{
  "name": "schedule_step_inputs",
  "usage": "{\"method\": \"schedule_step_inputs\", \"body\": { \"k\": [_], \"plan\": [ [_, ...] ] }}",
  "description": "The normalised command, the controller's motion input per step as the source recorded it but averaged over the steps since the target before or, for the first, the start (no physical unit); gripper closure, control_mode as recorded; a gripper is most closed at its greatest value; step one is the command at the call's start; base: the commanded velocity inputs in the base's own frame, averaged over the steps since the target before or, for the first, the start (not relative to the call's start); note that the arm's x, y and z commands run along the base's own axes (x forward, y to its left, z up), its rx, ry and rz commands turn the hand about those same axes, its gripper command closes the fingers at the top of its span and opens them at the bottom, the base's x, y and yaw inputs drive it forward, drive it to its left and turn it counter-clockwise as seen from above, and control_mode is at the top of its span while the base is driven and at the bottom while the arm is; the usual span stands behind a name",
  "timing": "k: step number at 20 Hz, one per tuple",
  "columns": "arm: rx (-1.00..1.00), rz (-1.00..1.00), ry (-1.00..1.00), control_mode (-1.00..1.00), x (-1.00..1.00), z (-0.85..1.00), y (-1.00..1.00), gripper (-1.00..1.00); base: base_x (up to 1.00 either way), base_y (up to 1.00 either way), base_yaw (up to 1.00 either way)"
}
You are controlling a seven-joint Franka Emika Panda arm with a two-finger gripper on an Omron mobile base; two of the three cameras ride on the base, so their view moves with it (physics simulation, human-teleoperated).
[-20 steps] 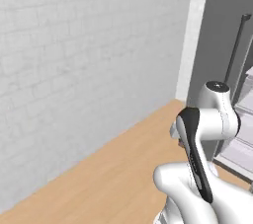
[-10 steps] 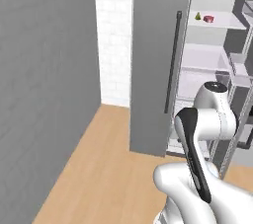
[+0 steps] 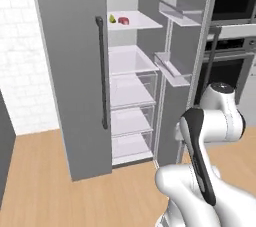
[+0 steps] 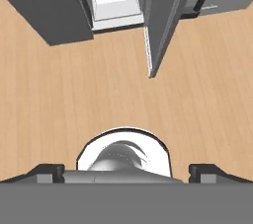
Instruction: Place one lemon wedge and one steak in each tupperware on the nearby counter, to pack two identical lunches.
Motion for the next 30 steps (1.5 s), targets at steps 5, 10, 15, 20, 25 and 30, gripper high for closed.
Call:
{"method": "schedule_step_inputs", "body": {
  "k": [5,10,15,20,25,30],
  "plan": [
    [0.00,0.00,0.00,1.00,0.00,0.00,0.00,-1.00,0.97,0.36,-0.02],
    [0.00,0.00,0.00,1.00,0.00,0.00,0.00,-1.00,0.82,0.15,0.25],
    [0.00,0.00,0.00,1.00,0.00,0.00,0.00,-1.00,0.81,0.00,0.37],
    [0.00,0.00,0.00,1.00,0.00,0.00,0.00,-1.00,0.64,-0.24,0.35],
    [0.00,0.00,0.00,1.00,0.00,0.00,0.00,-1.00,0.13,-0.13,0.07],
    [0.00,0.00,0.00,1.00,0.00,0.00,0.00,-1.00,0.00,0.00,0.00]
  ]
}}
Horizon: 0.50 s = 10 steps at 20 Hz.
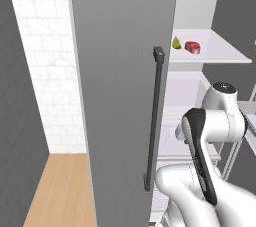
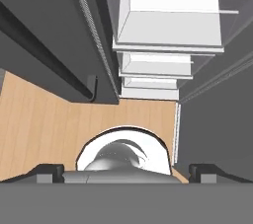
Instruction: Place one lemon wedge and one steak in each tupperware on the nearby counter, to pack two identical lunches.
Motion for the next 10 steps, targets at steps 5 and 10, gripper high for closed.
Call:
{"method": "schedule_step_inputs", "body": {
  "k": [5,10],
  "plan": [
    [0.00,0.00,-0.03,-1.00,0.15,0.41,0.00,-1.00,0.01,0.00,0.00],
    [0.00,0.00,-0.08,-1.00,0.31,0.98,-0.13,-1.00,0.00,0.00,0.00]
  ]
}}
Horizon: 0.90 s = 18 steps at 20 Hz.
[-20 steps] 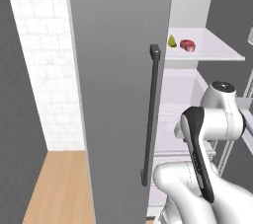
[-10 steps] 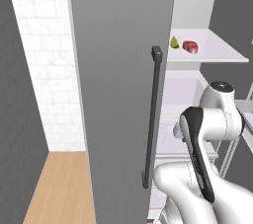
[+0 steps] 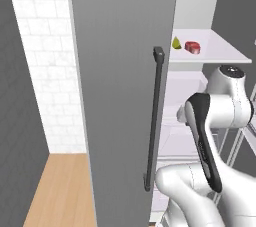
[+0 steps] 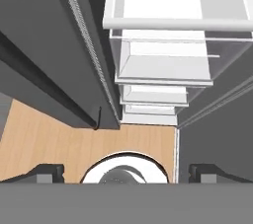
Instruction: Place one lemon wedge and one steak in each tupperware on the nearby counter, to pack two identical lunches.
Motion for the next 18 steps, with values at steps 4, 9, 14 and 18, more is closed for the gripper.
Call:
{"method": "schedule_step_inputs", "body": {
  "k": [4,9,14,18],
  "plan": [
    [-0.01,0.00,-0.14,-1.00,0.11,1.00,-0.39,-1.00,0.00,0.00,0.00],
    [-0.04,0.07,-0.22,-1.00,0.18,0.66,-0.51,-1.00,0.00,0.00,0.00],
    [-0.07,0.01,-0.14,-1.00,0.64,0.54,-0.15,-1.00,0.00,0.00,0.00],
    [-0.12,0.02,-0.32,-1.00,0.68,0.06,-0.01,-1.00,0.00,0.00,0.00]
  ]
}}
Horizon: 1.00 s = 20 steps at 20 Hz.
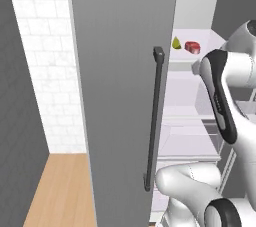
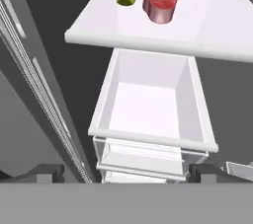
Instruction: Place one lemon wedge and one steak in each tupperware on the nearby counter, to pack two identical lunches.
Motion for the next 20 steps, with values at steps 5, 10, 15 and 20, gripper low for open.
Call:
{"method": "schedule_step_inputs", "body": {
  "k": [5,10,15,20],
  "plan": [
    [-0.05,0.00,-0.36,-1.00,0.72,0.10,-0.26,-1.00,0.00,0.00,0.00],
    [0.00,0.00,-0.03,-1.00,0.78,0.49,-0.11,-1.00,0.00,0.00,0.00],
    [0.06,0.00,0.12,-1.00,0.67,0.42,-0.19,-1.00,0.00,0.00,0.00],
    [0.05,0.00,0.01,-1.00,0.57,-0.01,-0.30,-1.00,0.00,0.00,0.00]
  ]
}}
